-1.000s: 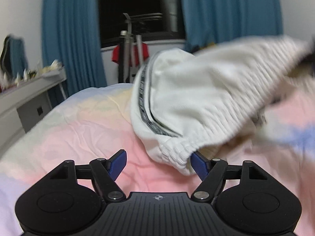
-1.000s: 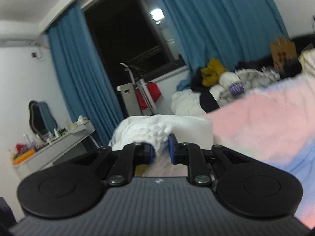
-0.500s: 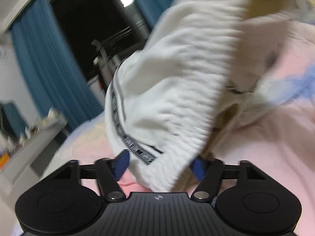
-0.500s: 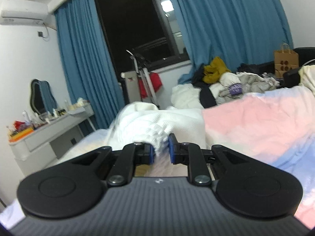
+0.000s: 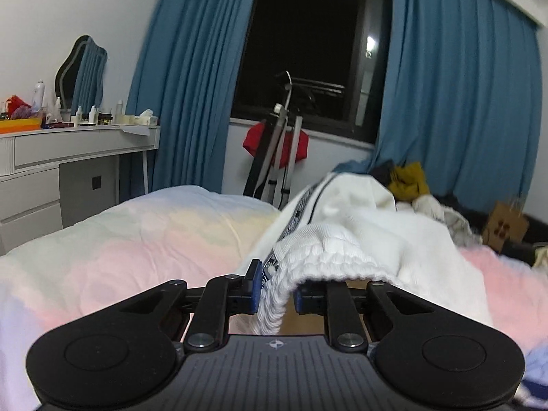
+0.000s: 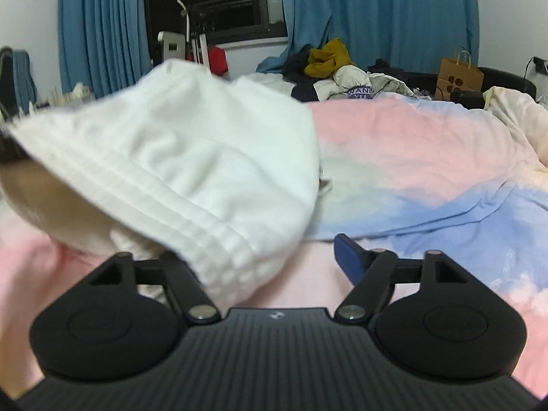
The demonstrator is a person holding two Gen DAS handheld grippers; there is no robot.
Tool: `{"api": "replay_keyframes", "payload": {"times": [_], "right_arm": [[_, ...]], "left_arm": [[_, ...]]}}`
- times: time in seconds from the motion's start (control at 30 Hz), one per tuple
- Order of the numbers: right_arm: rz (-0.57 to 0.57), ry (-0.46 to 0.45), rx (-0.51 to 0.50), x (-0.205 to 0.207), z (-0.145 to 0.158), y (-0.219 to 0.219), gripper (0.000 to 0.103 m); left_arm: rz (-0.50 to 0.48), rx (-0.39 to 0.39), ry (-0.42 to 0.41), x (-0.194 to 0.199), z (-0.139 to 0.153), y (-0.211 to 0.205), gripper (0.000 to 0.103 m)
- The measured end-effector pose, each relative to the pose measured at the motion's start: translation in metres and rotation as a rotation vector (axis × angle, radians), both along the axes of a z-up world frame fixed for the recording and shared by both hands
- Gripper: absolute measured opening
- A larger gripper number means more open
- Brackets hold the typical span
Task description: Fold clothes
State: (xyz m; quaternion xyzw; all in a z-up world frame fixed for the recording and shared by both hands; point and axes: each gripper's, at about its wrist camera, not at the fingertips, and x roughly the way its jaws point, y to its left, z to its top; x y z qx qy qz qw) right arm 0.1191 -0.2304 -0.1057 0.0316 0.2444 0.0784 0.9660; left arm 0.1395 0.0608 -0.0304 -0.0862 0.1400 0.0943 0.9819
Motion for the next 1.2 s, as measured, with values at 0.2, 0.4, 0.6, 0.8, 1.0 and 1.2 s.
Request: {"api": "replay_keyframes", "payload": {"times": [0.2, 0.4, 0.6, 0.8, 1.0, 1.2], "right_arm": [[0.052, -0.002, 0.08, -0.02, 0.014, 0.012, 0.022], [0.2, -0.077, 0.247, -0.077, 0.075, 0.05, 0.019], [0.426, -0.122, 0.386, -0.111, 0.12, 0.133, 0.019], [0.604, -0.066, 0.447, -0.098, 0.119, 0.23, 0.02], [0.686, 0.145, 0.351, -0.06, 0.048, 0.309, 0.02], [0.725, 0.188, 0.294, -0.048, 0.011, 0.328, 0.021]], "left_arm": [[-0.04, 0.038, -0.043, -0.007, 0.036, 0.014, 0.018], [-0.077, 0.051, -0.109, -0.007, 0.117, 0.069, 0.018], [-0.06, 0.098, -0.103, -0.005, 0.195, 0.149, 0.018], [0.045, 0.116, 0.025, 0.035, 0.188, 0.25, 0.018], [0.143, -0.037, 0.218, 0.072, 0.085, 0.35, 0.018], [0.151, -0.1, 0.246, 0.062, 0.026, 0.405, 0.02]]}}
